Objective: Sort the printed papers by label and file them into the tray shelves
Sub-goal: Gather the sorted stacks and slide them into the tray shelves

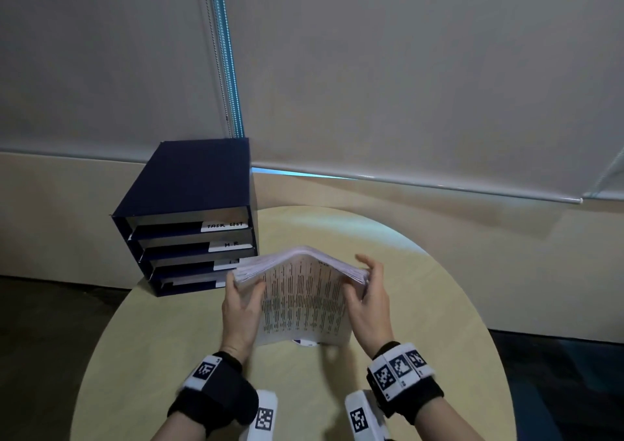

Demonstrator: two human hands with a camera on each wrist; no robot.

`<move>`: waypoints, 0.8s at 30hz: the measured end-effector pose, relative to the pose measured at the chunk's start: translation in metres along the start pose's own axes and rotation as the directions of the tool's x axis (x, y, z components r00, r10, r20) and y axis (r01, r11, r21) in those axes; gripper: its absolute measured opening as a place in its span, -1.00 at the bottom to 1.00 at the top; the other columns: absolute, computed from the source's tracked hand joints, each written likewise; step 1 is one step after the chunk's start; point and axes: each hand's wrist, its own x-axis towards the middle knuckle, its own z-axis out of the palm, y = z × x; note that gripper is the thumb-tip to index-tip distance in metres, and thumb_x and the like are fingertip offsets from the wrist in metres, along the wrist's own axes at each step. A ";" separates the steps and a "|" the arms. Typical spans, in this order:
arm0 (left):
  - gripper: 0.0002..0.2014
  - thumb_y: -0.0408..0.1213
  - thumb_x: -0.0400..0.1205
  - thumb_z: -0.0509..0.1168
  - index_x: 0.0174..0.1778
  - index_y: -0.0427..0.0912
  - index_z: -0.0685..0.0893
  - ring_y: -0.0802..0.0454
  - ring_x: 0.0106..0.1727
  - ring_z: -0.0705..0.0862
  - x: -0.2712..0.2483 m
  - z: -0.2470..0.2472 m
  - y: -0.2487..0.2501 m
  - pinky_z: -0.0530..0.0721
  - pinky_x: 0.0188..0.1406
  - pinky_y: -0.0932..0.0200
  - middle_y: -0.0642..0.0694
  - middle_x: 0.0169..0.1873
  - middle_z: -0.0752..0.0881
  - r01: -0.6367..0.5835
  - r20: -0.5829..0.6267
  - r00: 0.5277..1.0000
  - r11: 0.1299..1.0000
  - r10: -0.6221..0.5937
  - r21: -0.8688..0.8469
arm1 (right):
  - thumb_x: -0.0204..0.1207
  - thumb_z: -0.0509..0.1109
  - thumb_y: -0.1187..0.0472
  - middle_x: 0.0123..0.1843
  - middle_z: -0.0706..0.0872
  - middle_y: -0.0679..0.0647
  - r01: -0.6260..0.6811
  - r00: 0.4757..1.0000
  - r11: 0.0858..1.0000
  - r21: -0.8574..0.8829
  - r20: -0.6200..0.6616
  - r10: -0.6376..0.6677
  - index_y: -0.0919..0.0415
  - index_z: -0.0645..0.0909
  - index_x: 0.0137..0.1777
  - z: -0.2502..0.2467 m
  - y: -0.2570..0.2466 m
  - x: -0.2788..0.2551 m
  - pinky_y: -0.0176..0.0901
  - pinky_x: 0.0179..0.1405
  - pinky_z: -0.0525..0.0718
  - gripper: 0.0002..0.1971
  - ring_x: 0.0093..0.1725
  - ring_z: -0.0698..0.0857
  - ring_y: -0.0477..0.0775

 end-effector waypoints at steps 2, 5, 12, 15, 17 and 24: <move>-0.10 0.26 0.32 0.36 0.56 -0.01 0.28 -0.11 0.44 0.53 0.004 0.002 0.003 0.45 0.46 -0.28 -0.10 0.40 0.59 0.006 0.015 1.000 1.000 -0.006 -0.003 | 0.51 0.23 0.49 0.18 0.50 -0.01 0.221 0.975 0.944 -0.246 0.034 -0.220 -0.01 0.33 0.49 -0.003 0.000 0.003 -0.69 -0.05 0.44 -0.40 -0.04 0.54 -0.33; -0.13 0.24 0.33 0.35 0.55 -0.02 0.31 -0.10 0.40 0.56 0.005 0.005 0.007 0.47 0.45 -0.26 -0.07 0.35 0.62 0.001 0.013 1.000 1.000 -0.001 -0.005 | 0.47 0.22 0.52 0.42 0.34 0.10 0.364 0.931 0.792 -0.490 0.219 -0.293 -0.14 0.28 0.56 -0.006 0.000 0.004 -0.31 -0.06 0.62 -0.26 -0.05 0.52 -0.07; -0.17 0.22 0.37 0.34 0.54 -0.04 0.33 -0.08 0.35 0.60 0.008 0.005 0.010 0.49 0.43 -0.25 -0.11 0.32 0.64 0.028 0.045 0.999 0.999 -0.027 -0.017 | 0.52 0.14 0.49 0.24 0.42 0.10 0.317 0.948 0.851 -0.419 0.154 -0.278 0.25 0.50 0.28 0.001 -0.008 0.014 -0.25 0.09 0.55 -0.63 0.00 0.51 -0.08; -0.42 0.13 0.41 0.35 0.30 0.01 0.40 0.11 0.08 0.72 0.005 0.006 0.025 0.65 0.19 -0.03 -0.02 0.08 0.71 -0.096 0.044 0.994 0.995 0.097 -0.024 | 0.54 0.15 0.47 0.17 0.42 0.06 0.311 0.950 0.863 -0.398 0.136 -0.280 0.23 0.49 0.26 0.004 -0.008 0.017 -0.29 0.05 0.52 -0.67 -0.04 0.49 -0.11; -0.43 0.28 0.36 0.34 0.20 0.10 0.42 0.06 0.01 0.74 0.006 0.007 0.035 0.69 0.09 -0.05 -0.04 0.01 0.73 -0.126 0.037 0.991 0.991 0.128 -0.048 | 0.54 0.16 0.47 0.17 0.40 0.05 0.320 0.947 0.872 -0.372 0.142 -0.287 0.18 0.42 0.39 0.003 -0.007 0.016 -0.50 0.05 0.44 -0.57 -0.01 0.46 -0.17; -0.67 0.13 0.60 0.31 -0.25 -0.06 0.51 -0.16 -0.23 0.69 0.032 0.020 0.049 0.68 -0.08 -0.15 -0.14 -0.30 0.68 -0.093 -0.166 0.981 0.995 0.099 0.041 | 0.53 0.10 0.48 0.08 0.43 0.02 0.298 0.951 0.912 -0.282 0.164 -0.260 0.05 0.28 0.51 0.005 0.002 0.011 -0.62 0.08 0.34 -0.42 0.04 0.48 -0.21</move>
